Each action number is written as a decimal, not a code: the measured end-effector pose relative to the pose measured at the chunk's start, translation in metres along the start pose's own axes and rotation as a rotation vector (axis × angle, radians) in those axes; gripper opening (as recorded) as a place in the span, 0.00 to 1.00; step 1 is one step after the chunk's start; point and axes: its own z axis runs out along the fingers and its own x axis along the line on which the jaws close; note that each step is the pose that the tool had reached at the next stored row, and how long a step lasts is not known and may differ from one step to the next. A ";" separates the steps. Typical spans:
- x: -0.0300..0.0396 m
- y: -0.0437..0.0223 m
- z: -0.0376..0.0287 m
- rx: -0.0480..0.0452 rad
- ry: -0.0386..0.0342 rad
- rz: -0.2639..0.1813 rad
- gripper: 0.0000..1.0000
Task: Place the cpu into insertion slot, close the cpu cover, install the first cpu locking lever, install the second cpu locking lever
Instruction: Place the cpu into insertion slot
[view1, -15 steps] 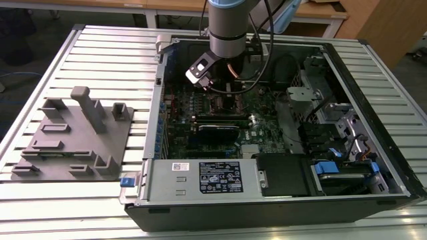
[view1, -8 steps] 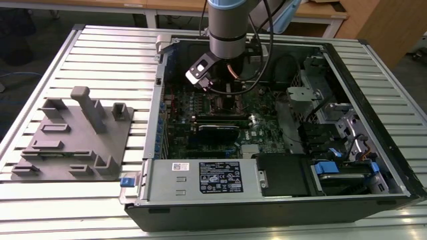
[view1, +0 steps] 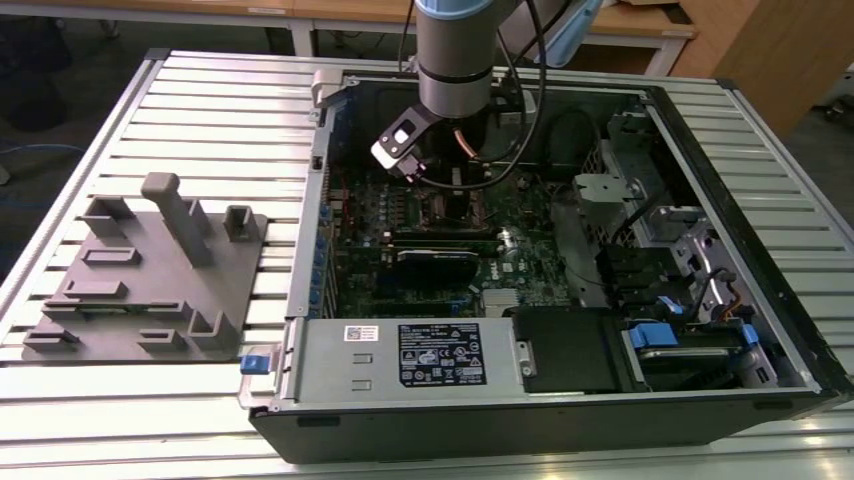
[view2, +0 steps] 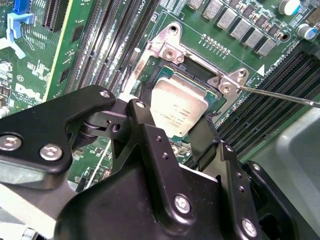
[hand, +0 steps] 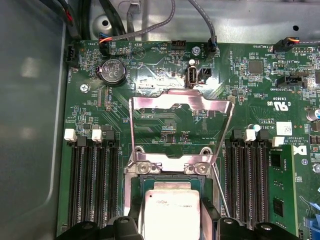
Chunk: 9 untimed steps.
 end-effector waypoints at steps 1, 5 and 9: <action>0.0000 0.0000 0.0000 0.0000 0.0000 0.000 0.54; 0.0000 0.0000 0.0002 -0.0001 0.0002 0.000 0.54; 0.0001 0.0000 0.0005 -0.0004 0.0008 0.000 0.61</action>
